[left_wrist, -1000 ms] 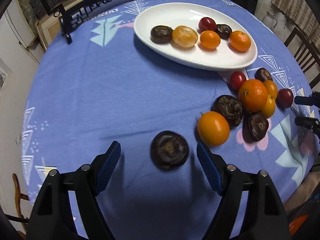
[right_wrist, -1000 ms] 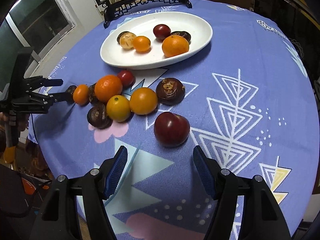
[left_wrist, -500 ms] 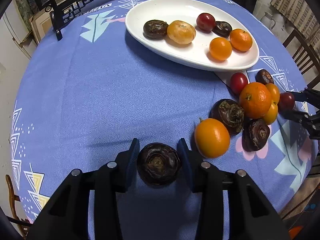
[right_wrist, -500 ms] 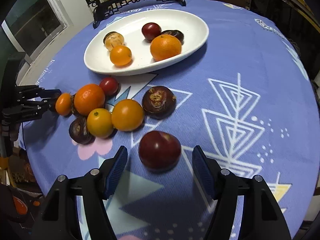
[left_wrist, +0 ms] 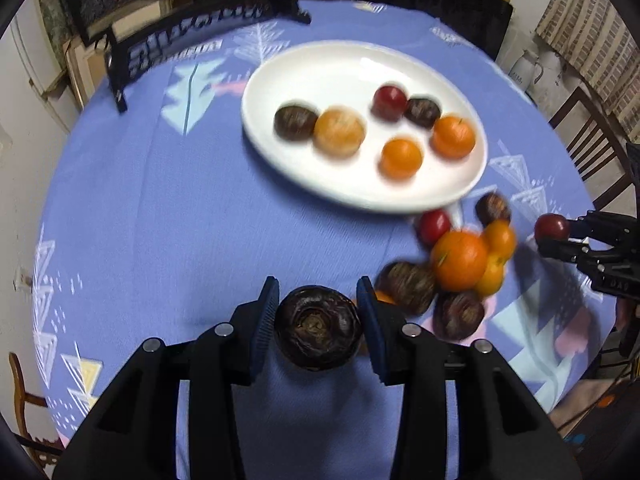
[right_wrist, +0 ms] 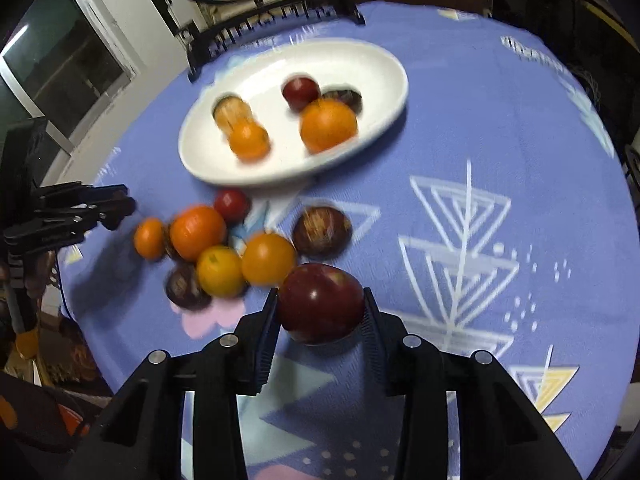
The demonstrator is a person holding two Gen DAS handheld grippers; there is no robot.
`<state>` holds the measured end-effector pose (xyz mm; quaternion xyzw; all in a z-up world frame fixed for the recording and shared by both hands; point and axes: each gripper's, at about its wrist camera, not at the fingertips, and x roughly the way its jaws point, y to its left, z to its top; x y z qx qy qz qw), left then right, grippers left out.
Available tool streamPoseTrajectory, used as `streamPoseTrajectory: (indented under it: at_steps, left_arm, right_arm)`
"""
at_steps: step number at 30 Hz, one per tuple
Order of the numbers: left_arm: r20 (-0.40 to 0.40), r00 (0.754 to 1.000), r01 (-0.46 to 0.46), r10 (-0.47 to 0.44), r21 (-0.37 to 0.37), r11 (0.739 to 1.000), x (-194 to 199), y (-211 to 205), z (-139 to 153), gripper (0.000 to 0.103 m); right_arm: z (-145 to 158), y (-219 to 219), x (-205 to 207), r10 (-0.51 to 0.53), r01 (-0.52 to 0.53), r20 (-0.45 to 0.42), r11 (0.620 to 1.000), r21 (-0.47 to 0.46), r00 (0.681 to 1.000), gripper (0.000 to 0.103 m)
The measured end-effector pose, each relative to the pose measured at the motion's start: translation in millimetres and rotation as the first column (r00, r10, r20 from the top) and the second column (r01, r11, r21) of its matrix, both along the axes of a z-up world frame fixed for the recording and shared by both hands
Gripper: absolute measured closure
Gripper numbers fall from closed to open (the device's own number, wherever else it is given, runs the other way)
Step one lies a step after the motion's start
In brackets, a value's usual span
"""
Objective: Organize fruits
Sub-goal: 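Carry the dark brown fruit over the plate with the left gripper while the right gripper carries the plum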
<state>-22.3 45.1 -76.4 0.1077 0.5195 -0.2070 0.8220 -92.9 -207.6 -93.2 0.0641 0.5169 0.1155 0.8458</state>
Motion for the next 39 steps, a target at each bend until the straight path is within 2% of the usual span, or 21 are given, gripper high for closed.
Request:
streamPoseTrajectory:
  at_steps: [6,9,15,25,39]
  left_arm:
    - [0.034,0.998,-0.047,0.049,-0.054,0.997,31.1,-29.4,33.7,0.064]
    - [0.071,0.99,-0.12,0.123,-0.042,0.992,54.2,-46.8,54.5,0.064]
    - [0.147,0.973,-0.18,0.178,0.0,0.984,80.7,-73.1,75.8,0.064]
    - [0.105,0.966,-0.239,0.235,0.02,0.971,112.9,-75.3,54.6,0.064]
    - [0.091,0.972,-0.224,0.219,0.052,0.973,135.1,-85.4,40.1,0.064]
  right_arm:
    - [39.9,14.2,27.5,-0.003,-0.001,0.104,0.999,0.04,0.995,0.063]
    - [57.3,17.6,52.5,-0.057,0.048,0.144,0.997,0.064,0.988,0.063]
    - [78.9,30.9,91.7,-0.091,0.085,0.212,0.996,0.041,0.973,0.063]
    - [71.2,28.1,125.7,-0.119,0.12,0.189,0.993,0.009,0.975,0.063]
    - [54.4,27.9,151.5,-0.114,0.118,0.143,0.993,-0.024,0.983,0.063]
